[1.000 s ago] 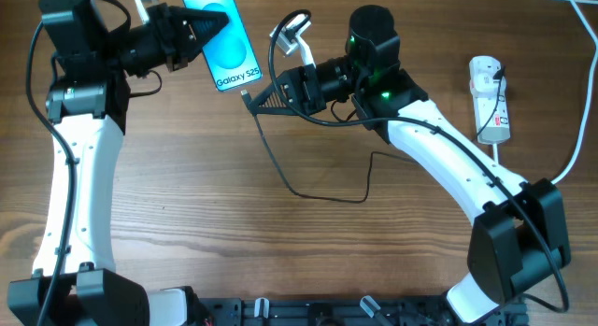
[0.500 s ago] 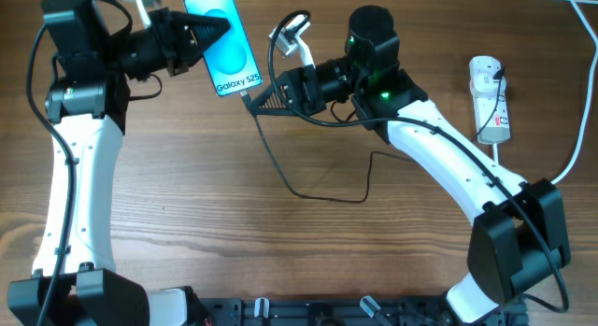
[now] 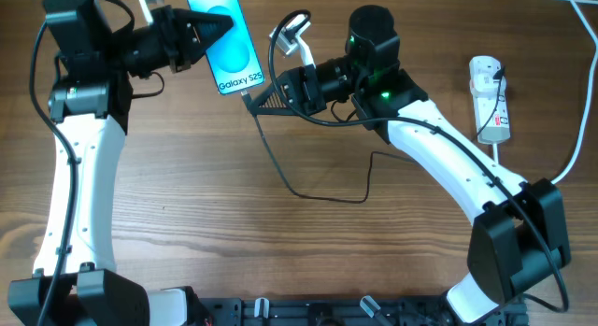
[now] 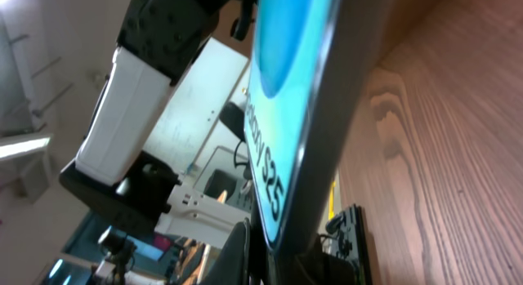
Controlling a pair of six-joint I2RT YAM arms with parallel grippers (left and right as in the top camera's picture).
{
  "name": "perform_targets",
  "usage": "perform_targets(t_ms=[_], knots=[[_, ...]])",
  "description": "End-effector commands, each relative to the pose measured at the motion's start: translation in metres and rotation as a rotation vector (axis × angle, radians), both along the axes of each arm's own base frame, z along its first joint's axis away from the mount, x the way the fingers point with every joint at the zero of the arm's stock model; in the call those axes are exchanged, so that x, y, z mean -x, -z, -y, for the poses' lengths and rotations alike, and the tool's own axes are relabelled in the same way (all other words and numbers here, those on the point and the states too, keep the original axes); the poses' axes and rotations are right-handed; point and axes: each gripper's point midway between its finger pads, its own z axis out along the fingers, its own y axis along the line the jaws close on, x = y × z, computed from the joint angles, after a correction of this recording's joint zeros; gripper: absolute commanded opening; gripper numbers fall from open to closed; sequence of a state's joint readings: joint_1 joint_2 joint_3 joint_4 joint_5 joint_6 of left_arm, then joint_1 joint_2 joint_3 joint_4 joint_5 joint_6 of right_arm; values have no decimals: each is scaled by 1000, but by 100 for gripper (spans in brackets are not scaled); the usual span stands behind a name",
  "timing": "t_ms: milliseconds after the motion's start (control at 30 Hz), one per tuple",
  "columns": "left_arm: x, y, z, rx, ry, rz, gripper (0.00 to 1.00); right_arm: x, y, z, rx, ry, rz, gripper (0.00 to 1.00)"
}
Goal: Plug charger to phone and switch on socket
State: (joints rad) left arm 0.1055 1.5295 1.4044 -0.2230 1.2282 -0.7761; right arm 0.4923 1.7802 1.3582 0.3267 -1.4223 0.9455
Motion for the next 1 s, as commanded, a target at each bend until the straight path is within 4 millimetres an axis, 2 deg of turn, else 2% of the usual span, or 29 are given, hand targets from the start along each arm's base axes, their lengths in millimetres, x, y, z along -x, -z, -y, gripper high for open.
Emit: perform_targets(t_ms=[0,200,267,333,400,533,967], knots=[[9,-2,4,-4,38,18,4,0,-10,0,-16,-1,30,4],[9,-2,4,-4,38,19,4,-2,-10,-1,-13,12,24,4],[9,-3,4,-5,38,25,4,-6,-10,-8,-3,53,6,4],[9,-3,4,-5,38,26,4,-2,-9,-17,1,56,0,4],[10,-3,4,-3,42,26,4,-4,-10,-18,1,72,-6,4],[11,-5,5,1,54,31,4,-15,-15,-9,-12,99,-1,4],[9,-9,0,2,46,59,4,-26,-15,7,-10,115,-4,4]])
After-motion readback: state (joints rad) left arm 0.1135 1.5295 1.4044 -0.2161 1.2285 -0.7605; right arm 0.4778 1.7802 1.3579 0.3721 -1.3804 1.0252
